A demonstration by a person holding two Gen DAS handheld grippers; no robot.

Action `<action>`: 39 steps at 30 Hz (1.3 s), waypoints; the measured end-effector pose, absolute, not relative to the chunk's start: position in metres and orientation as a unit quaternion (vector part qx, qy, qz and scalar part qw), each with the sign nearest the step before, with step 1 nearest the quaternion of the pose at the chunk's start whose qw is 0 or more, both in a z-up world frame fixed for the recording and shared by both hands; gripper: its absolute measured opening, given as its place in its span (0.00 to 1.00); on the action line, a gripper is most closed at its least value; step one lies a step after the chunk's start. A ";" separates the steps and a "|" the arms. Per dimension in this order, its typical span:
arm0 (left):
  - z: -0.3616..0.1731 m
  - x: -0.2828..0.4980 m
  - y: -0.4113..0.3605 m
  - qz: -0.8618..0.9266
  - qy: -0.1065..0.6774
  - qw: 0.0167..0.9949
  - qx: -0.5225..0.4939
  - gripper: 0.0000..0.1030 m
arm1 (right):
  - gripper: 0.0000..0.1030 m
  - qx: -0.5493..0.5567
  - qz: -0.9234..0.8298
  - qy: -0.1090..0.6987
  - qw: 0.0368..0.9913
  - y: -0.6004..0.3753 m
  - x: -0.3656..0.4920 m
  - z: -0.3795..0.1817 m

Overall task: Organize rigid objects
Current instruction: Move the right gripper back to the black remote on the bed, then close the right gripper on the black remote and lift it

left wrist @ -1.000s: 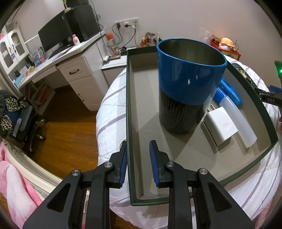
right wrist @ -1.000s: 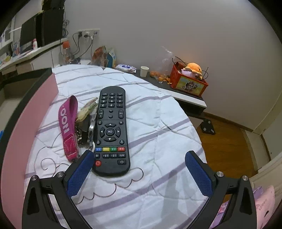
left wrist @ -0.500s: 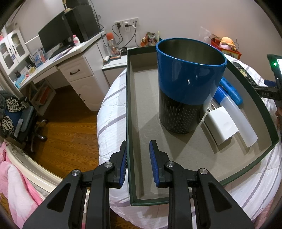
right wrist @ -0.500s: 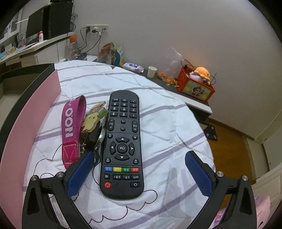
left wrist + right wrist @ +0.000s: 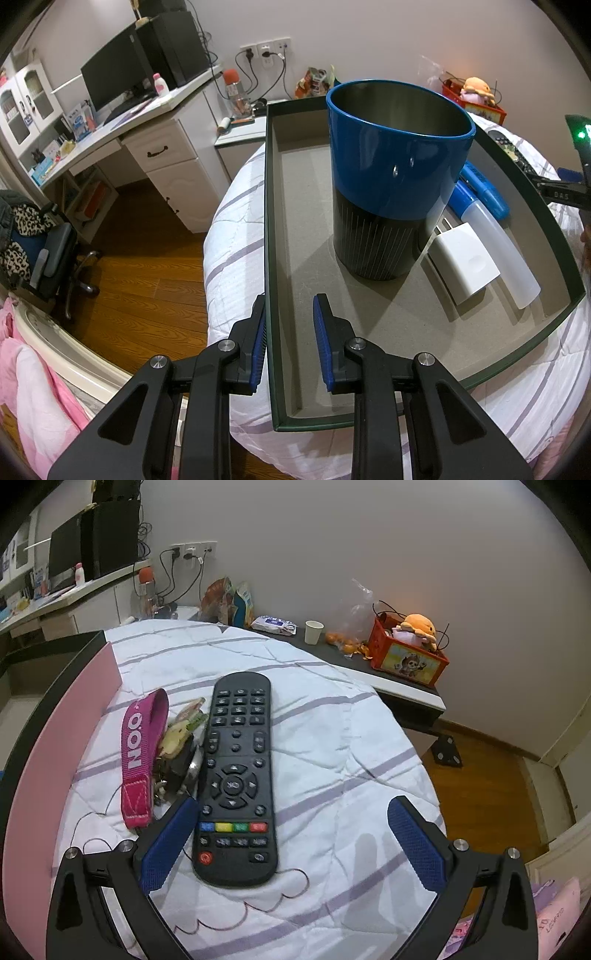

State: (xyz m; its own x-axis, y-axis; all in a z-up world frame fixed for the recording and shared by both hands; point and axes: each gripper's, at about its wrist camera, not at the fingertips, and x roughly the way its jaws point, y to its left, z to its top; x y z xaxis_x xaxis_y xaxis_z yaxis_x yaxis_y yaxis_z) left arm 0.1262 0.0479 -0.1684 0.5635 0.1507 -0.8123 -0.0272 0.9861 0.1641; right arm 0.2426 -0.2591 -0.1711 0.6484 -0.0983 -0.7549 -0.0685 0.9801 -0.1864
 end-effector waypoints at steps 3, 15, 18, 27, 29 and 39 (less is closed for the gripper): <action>-0.168 0.126 0.048 0.050 0.464 0.882 0.067 0.22 | 1.00 -0.107 -0.008 0.424 0.899 -0.254 0.247 -0.174; -0.167 0.126 0.049 0.050 0.464 0.882 0.068 0.22 | 0.44 -0.081 0.055 0.438 0.894 -0.242 0.251 -0.177; -0.167 0.127 0.048 0.050 0.464 0.882 0.068 0.22 | 0.44 -0.069 0.058 0.444 0.891 -0.245 0.242 -0.177; -0.167 0.126 0.049 0.050 0.464 0.882 0.068 0.22 | 0.44 -0.016 0.056 0.458 0.887 -0.259 0.188 -0.173; -0.167 0.126 0.048 0.050 0.464 0.882 0.067 0.23 | 0.44 0.011 0.062 0.458 0.887 -0.265 0.176 -0.176; -0.165 0.127 0.046 0.048 0.464 0.882 0.066 0.23 | 0.45 0.012 0.047 0.461 0.886 -0.264 0.143 -0.175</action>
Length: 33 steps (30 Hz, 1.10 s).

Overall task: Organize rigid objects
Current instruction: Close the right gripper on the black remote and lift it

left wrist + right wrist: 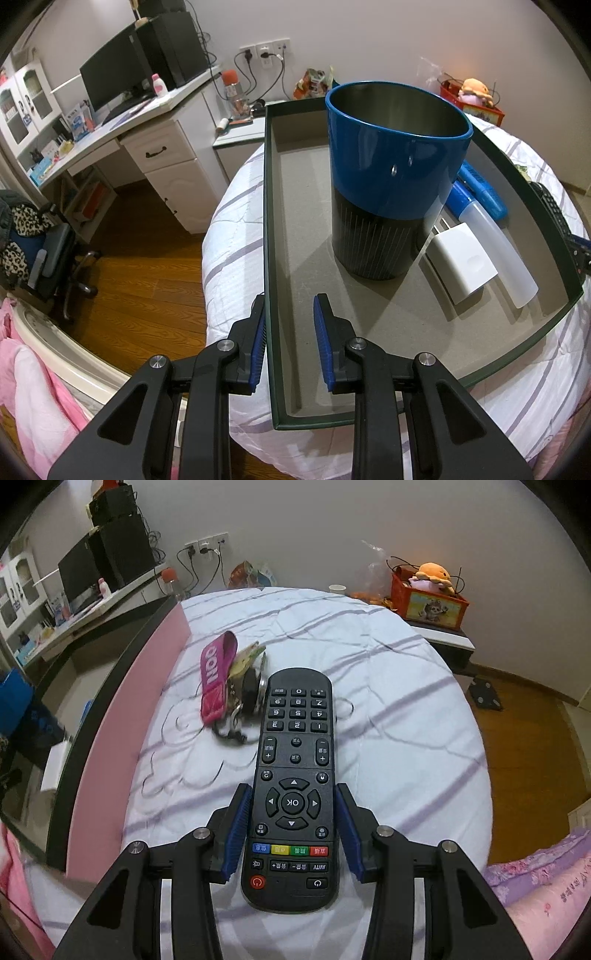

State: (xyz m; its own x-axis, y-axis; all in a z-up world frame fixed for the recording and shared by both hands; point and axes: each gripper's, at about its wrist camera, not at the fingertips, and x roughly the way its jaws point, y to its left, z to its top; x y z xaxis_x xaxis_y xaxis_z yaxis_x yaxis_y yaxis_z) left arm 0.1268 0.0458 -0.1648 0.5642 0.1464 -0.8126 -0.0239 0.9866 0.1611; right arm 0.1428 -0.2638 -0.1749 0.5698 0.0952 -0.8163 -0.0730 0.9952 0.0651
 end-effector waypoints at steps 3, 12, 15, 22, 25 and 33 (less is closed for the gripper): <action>-0.165 0.127 0.046 0.048 0.464 0.882 0.066 0.23 | 0.45 0.005 0.044 0.460 0.887 -0.262 0.149 -0.176; -0.165 0.127 0.046 0.048 0.464 0.882 0.066 0.23 | 0.52 -0.021 0.028 0.456 0.889 -0.256 0.164 -0.180; -0.164 0.127 0.045 0.048 0.464 0.882 0.066 0.23 | 0.52 -0.021 0.030 0.447 0.894 -0.257 0.160 -0.181; -0.164 0.127 0.046 0.048 0.464 0.882 0.066 0.23 | 0.44 -0.014 0.034 0.439 0.898 -0.260 0.152 -0.179; -0.164 0.127 0.046 0.048 0.465 0.882 0.066 0.23 | 0.43 -0.011 0.029 0.434 0.900 -0.260 0.149 -0.176; -0.165 0.129 0.045 0.047 0.465 0.882 0.065 0.24 | 0.42 -0.011 0.027 0.411 0.911 -0.259 0.139 -0.154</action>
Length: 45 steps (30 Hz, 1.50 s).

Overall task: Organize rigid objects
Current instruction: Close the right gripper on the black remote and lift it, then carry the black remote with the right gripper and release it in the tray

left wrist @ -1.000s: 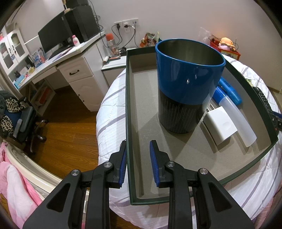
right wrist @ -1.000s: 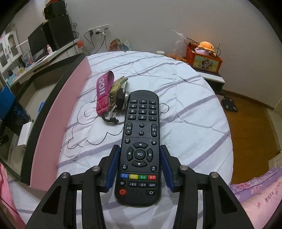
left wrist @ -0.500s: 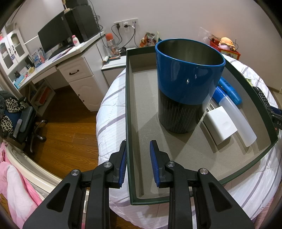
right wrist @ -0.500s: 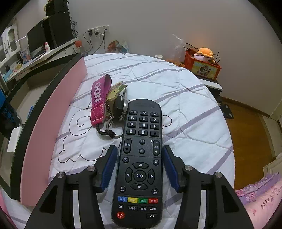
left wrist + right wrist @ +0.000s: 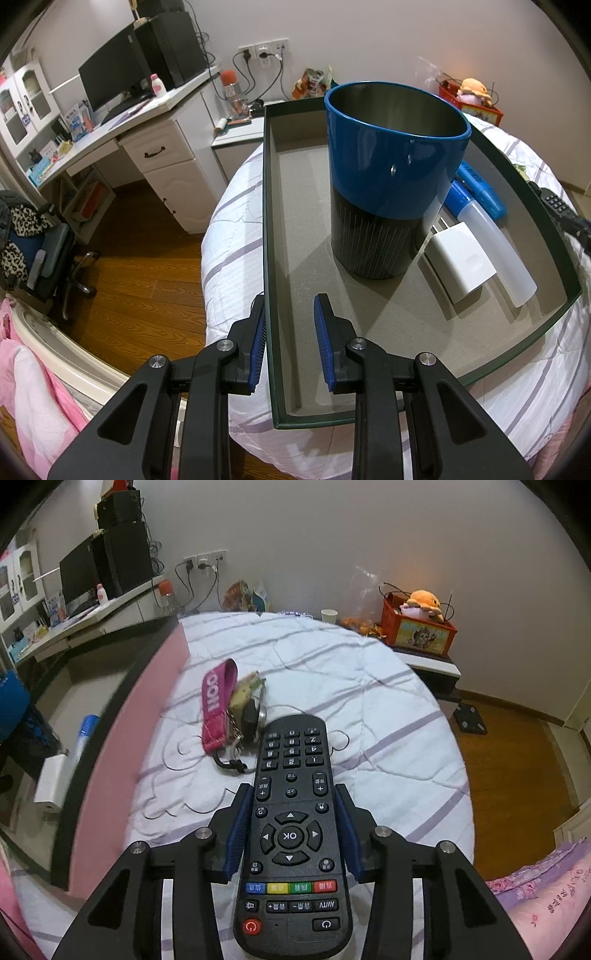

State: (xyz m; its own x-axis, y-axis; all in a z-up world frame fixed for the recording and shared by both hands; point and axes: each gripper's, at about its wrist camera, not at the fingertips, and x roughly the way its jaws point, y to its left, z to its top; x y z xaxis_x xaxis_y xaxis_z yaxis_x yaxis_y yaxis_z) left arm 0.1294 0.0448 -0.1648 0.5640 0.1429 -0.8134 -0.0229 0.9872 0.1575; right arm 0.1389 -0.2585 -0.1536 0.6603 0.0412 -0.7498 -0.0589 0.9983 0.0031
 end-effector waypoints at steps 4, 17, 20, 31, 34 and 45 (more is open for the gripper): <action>-0.165 0.130 0.044 0.047 0.465 0.882 0.065 0.24 | 0.40 -0.008 0.034 0.397 0.917 -0.257 0.135 -0.141; -0.165 0.131 0.043 0.043 0.464 0.883 0.062 0.24 | 0.14 0.005 0.049 0.418 0.907 -0.256 0.139 -0.154; -0.165 0.130 0.043 0.042 0.463 0.883 0.062 0.24 | 0.14 0.008 0.052 0.420 0.906 -0.257 0.138 -0.153; -0.165 0.130 0.043 0.042 0.464 0.883 0.061 0.24 | 0.18 0.029 0.079 0.436 0.896 -0.253 0.135 -0.156; -0.165 0.130 0.044 0.042 0.464 0.883 0.061 0.24 | 0.20 0.024 0.082 0.440 0.894 -0.249 0.136 -0.159; -0.164 0.131 0.044 0.040 0.464 0.883 0.060 0.25 | 0.16 0.022 0.073 0.445 0.892 -0.245 0.141 -0.179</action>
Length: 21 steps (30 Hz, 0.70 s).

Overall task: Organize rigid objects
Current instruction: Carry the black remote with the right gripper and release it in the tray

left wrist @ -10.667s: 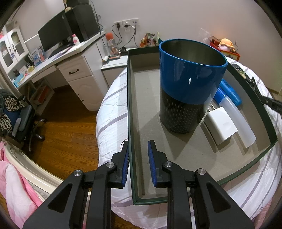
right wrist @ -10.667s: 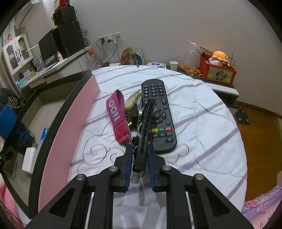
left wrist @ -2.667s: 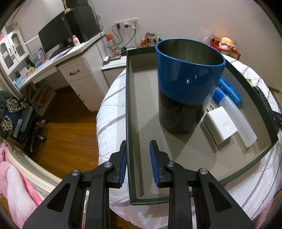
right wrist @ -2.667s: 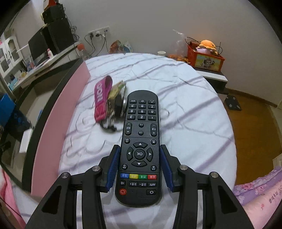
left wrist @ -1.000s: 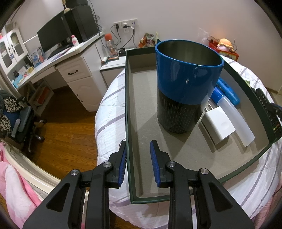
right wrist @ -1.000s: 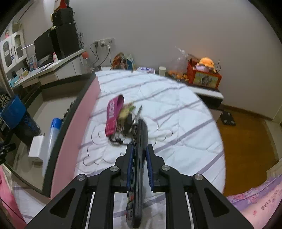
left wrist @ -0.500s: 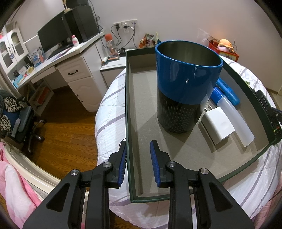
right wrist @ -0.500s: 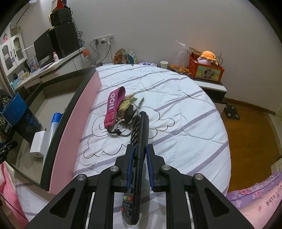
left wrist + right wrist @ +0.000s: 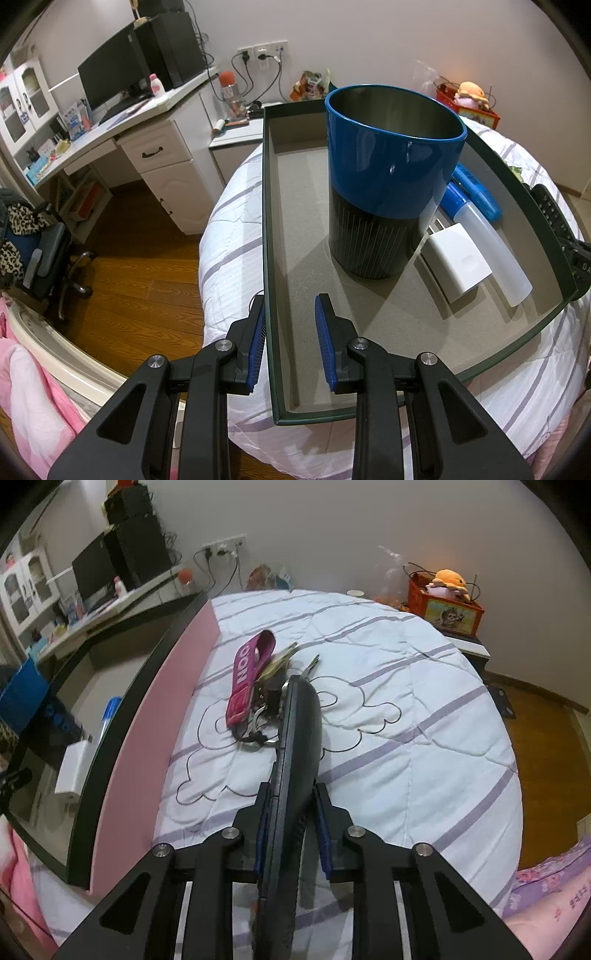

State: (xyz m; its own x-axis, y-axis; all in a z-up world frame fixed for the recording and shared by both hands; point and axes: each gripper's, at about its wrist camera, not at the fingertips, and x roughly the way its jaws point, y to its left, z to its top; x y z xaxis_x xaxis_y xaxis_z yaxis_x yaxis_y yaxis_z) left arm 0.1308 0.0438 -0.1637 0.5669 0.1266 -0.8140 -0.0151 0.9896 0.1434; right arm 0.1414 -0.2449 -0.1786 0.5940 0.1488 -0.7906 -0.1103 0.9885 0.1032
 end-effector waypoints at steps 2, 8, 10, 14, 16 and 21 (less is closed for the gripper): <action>-0.164 0.131 0.044 0.040 0.463 0.883 0.060 0.25 | 0.15 0.024 0.075 0.439 0.895 -0.245 0.138 -0.175; -0.163 0.131 0.043 0.040 0.463 0.883 0.059 0.25 | 0.15 0.020 0.077 0.415 0.907 -0.239 0.134 -0.154; -0.163 0.132 0.043 0.040 0.463 0.883 0.060 0.25 | 0.15 0.015 0.074 0.404 0.912 -0.236 0.134 -0.146; -0.163 0.131 0.044 0.039 0.463 0.884 0.059 0.25 | 0.15 0.007 0.073 0.384 0.920 -0.231 0.133 -0.125; -0.162 0.131 0.042 0.037 0.463 0.884 0.058 0.25 | 0.15 0.004 0.076 0.367 0.927 -0.227 0.132 -0.113; -0.162 0.132 0.040 0.035 0.462 0.884 0.057 0.26 | 0.15 0.004 0.105 0.350 0.931 -0.214 0.136 -0.094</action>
